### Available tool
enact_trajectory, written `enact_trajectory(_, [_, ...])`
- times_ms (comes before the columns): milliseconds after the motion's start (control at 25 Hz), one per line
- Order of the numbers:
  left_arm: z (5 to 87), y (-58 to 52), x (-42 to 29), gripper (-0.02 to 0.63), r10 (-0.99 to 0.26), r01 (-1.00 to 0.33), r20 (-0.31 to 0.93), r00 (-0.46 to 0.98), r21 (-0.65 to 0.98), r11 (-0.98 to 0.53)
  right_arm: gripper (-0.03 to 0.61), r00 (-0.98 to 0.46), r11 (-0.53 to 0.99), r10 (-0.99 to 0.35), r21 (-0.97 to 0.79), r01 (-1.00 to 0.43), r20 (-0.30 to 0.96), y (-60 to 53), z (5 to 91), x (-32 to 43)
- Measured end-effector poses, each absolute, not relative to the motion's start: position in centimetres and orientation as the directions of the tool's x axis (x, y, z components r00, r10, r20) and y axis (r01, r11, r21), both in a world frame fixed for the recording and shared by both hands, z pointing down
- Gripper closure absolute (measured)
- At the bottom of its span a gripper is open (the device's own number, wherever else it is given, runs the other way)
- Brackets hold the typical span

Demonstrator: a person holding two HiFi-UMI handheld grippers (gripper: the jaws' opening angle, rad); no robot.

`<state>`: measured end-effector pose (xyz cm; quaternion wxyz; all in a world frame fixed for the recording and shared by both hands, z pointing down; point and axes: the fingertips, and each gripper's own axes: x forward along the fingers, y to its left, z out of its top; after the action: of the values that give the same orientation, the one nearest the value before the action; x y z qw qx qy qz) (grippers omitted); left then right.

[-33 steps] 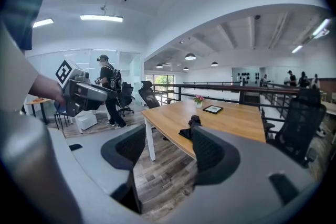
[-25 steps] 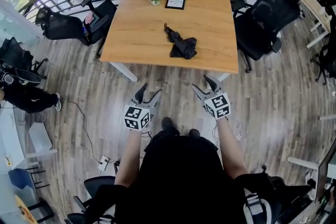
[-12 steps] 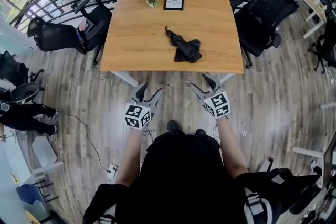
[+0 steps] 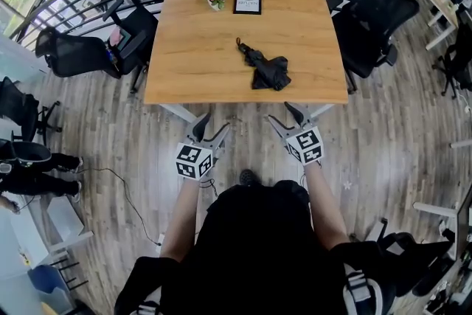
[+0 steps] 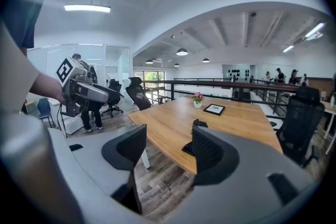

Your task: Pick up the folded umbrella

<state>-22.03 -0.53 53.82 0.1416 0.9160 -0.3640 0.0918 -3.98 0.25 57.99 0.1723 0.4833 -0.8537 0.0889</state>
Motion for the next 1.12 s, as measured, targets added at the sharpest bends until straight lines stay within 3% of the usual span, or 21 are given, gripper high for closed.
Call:
enact_trajectory(440, [54.9, -1.6, -22.3, 0.327, -0.623, -0.684, 0.297, 0.724, 0.196, -0.702, 0.287, -0.483, 0.521, -0.783, -0.012, -0.854, 0.393, -1.0, 59.1, -4.4])
enact_trajectory(1120, [56.6, -9.4, -21.9, 0.327, -0.697, -0.781, 0.358, 0.622, 0.221, -0.584, 0.287, -0.567, 0.605, -0.705, -0.055, -0.794, 0.426, -11.3, 61.0, -3.0])
